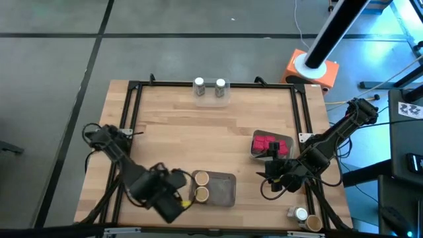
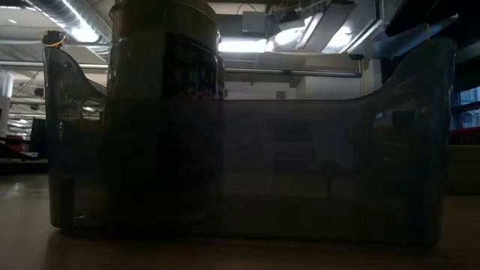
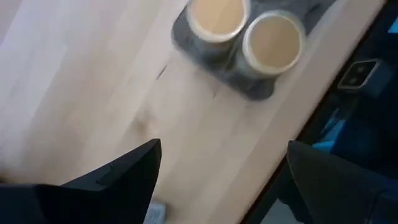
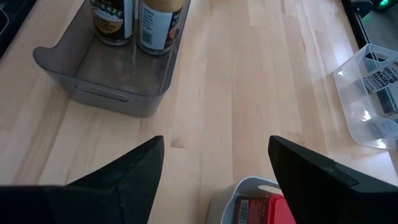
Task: Sort spices by type
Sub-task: Put the white seasoning bottle into the transparent bin
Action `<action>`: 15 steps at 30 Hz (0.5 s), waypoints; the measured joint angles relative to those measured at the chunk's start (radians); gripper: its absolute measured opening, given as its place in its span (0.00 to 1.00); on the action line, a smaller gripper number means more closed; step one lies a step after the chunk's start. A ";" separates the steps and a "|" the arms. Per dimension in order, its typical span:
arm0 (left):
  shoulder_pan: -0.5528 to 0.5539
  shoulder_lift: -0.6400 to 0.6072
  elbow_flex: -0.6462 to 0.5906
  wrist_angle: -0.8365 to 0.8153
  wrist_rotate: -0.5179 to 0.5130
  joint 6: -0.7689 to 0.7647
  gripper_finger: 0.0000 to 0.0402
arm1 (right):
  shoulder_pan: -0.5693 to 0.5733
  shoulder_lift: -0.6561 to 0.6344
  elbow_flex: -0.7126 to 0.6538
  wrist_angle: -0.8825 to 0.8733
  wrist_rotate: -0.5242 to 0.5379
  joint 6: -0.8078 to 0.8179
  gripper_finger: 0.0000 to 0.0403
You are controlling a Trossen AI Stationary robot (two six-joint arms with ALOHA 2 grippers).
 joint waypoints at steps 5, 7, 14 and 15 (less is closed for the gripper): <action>-0.071 -0.087 -0.140 -0.005 0.004 -0.185 0.82 | 0.000 0.000 0.000 -0.001 0.025 -0.006 0.72; -0.096 -0.128 -0.205 -0.002 0.019 -0.265 0.82 | 0.000 0.000 0.000 0.001 0.027 -0.021 0.72; -0.169 -0.233 -0.408 -0.002 0.068 -0.488 0.82 | 0.000 0.000 0.000 0.002 0.093 -0.030 0.72; -0.173 -0.239 -0.429 -0.003 0.069 -0.496 0.82 | 0.000 0.000 0.000 0.002 0.098 -0.030 0.72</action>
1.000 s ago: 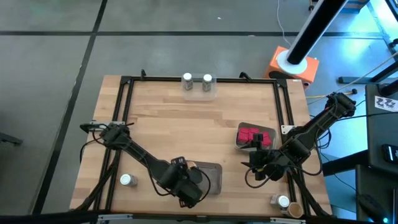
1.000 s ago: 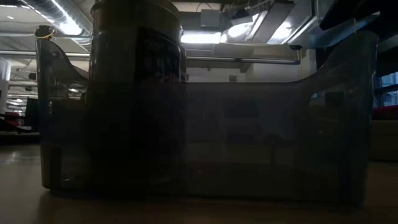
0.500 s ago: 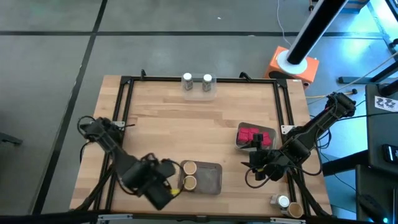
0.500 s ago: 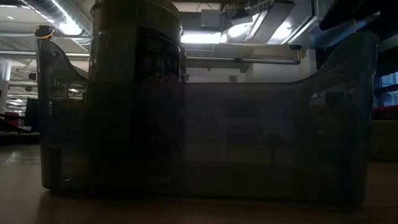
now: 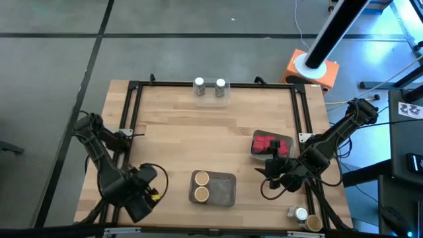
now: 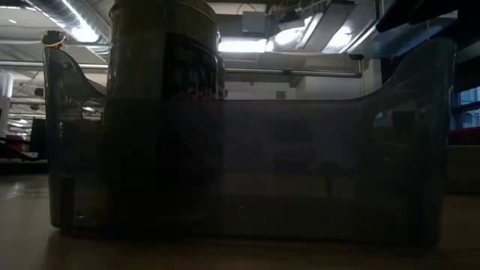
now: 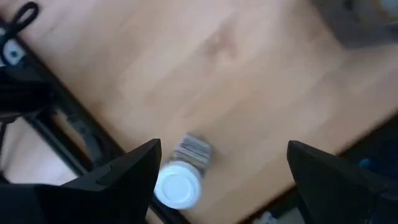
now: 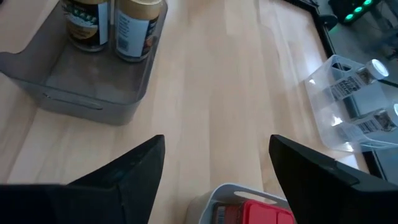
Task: Sort spices by type
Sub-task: Put the white seasoning bottle into the transparent bin
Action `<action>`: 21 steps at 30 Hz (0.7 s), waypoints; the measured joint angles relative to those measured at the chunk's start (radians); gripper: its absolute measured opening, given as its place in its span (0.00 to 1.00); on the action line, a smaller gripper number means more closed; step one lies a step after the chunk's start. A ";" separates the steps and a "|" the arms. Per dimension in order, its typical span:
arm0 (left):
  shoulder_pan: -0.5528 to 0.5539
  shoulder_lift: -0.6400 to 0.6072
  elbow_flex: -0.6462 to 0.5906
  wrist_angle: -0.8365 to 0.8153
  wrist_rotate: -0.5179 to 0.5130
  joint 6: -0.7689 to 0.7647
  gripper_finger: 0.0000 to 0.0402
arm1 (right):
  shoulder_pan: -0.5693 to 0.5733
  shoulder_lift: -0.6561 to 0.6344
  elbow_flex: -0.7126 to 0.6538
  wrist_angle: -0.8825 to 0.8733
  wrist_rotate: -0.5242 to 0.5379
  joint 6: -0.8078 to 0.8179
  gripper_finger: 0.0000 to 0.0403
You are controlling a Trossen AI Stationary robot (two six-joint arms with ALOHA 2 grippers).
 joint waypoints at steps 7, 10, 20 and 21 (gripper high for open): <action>0.028 -0.011 -0.080 -0.001 0.104 -0.049 0.86 | 0.000 0.000 0.000 -0.001 0.006 0.000 0.72; 0.033 -0.011 -0.100 0.000 0.162 -0.037 0.89 | 0.000 0.000 0.000 0.000 0.006 -0.001 0.72; -0.031 -0.011 -0.142 0.052 0.219 -0.091 0.91 | 0.000 0.000 0.000 -0.001 0.004 -0.001 0.72; -0.040 -0.011 -0.142 0.065 0.219 -0.104 0.91 | 0.000 0.000 0.000 -0.001 0.004 -0.001 0.72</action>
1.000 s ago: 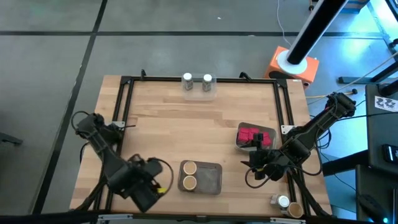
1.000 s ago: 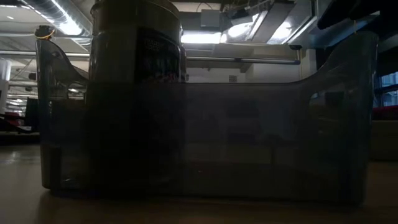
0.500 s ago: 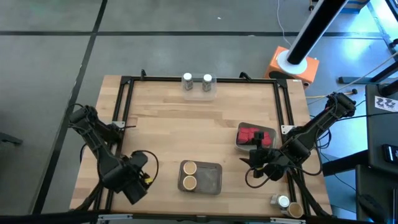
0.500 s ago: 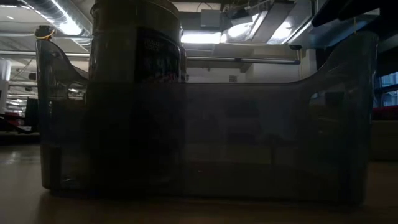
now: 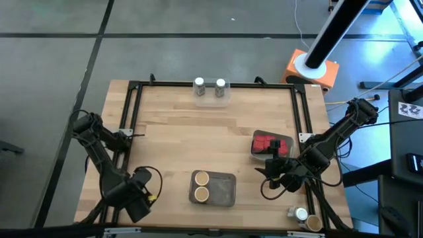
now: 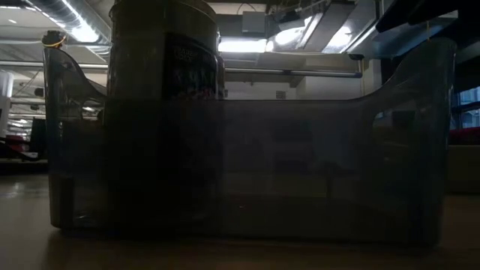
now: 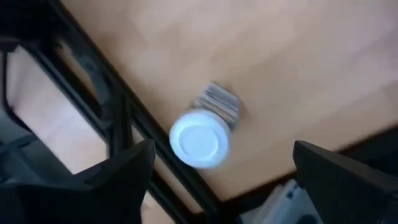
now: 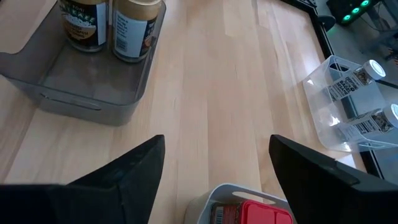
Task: Sort spices by type
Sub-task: Put the white seasoning bottle into the transparent bin
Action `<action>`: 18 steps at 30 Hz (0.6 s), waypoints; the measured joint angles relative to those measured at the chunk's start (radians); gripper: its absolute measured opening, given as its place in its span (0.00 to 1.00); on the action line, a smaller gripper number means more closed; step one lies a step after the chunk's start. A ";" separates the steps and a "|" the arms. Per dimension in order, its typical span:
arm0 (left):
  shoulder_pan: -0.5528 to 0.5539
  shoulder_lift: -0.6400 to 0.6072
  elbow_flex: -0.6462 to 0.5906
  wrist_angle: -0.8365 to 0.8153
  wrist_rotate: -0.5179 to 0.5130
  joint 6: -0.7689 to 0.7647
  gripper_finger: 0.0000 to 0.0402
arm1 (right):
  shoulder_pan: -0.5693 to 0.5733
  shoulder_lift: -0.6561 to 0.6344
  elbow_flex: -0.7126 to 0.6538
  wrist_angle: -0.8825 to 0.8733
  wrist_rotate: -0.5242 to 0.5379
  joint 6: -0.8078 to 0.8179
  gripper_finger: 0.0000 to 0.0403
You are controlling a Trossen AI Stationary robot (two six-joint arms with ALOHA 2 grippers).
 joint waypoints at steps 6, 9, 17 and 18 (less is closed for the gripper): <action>-0.052 0.000 0.000 -0.009 -0.006 -0.064 0.90 | 0.000 0.000 0.000 0.000 -0.001 0.000 0.72; -0.069 0.000 0.000 -0.012 -0.030 -0.077 0.90 | 0.000 0.000 0.000 0.001 -0.001 0.000 0.72; -0.079 0.000 0.000 0.006 -0.058 -0.084 0.90 | 0.000 0.000 0.000 0.001 -0.001 0.000 0.72; -0.079 0.000 0.000 0.014 -0.061 -0.082 0.90 | 0.000 0.000 0.000 0.001 -0.001 0.000 0.72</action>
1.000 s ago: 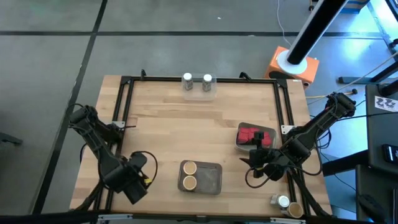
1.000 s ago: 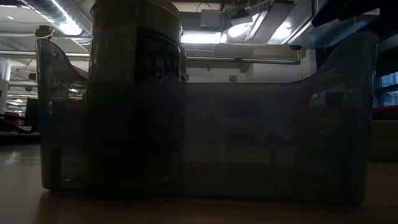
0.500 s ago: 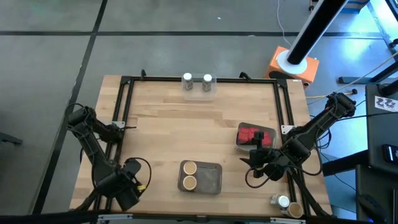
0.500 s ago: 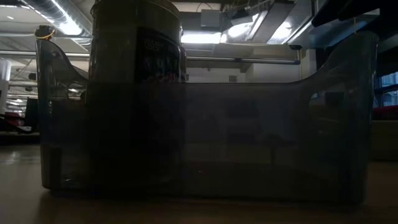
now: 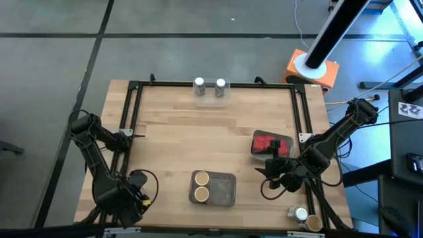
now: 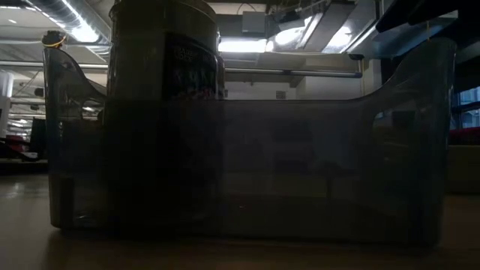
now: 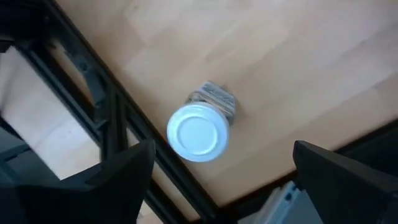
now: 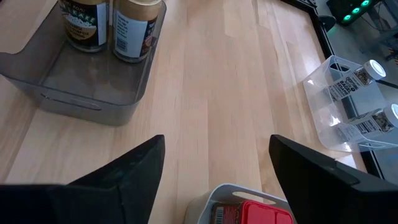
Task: Sort spices by type
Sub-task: Put the white seasoning bottle into the transparent bin
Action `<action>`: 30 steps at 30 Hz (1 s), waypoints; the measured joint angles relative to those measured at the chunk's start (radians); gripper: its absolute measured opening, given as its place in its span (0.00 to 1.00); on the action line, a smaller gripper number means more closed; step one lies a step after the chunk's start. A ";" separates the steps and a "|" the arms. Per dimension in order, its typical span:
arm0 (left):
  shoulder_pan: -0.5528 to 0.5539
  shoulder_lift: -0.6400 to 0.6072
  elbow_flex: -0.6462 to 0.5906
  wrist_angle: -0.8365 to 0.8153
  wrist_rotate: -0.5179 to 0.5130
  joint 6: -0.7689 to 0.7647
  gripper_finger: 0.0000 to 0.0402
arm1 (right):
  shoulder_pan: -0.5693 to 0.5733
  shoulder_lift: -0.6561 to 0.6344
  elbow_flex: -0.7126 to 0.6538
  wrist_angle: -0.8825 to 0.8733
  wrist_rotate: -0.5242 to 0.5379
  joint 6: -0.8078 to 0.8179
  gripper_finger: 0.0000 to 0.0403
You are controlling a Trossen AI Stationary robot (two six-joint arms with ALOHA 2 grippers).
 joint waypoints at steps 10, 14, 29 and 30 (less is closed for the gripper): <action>0.000 0.001 -0.034 -0.023 -0.003 0.025 0.90 | 0.000 0.000 0.000 0.000 0.000 0.000 0.72; -0.001 0.001 -0.112 0.106 0.000 0.072 0.90 | 0.000 0.000 0.000 0.000 0.000 0.000 0.72; -0.001 0.001 -0.245 0.204 0.080 0.161 0.90 | 0.000 0.000 0.000 0.007 0.000 0.000 0.72; -0.001 0.001 -0.250 0.204 0.092 0.161 0.90 | 0.000 0.000 0.000 0.006 0.000 0.000 0.72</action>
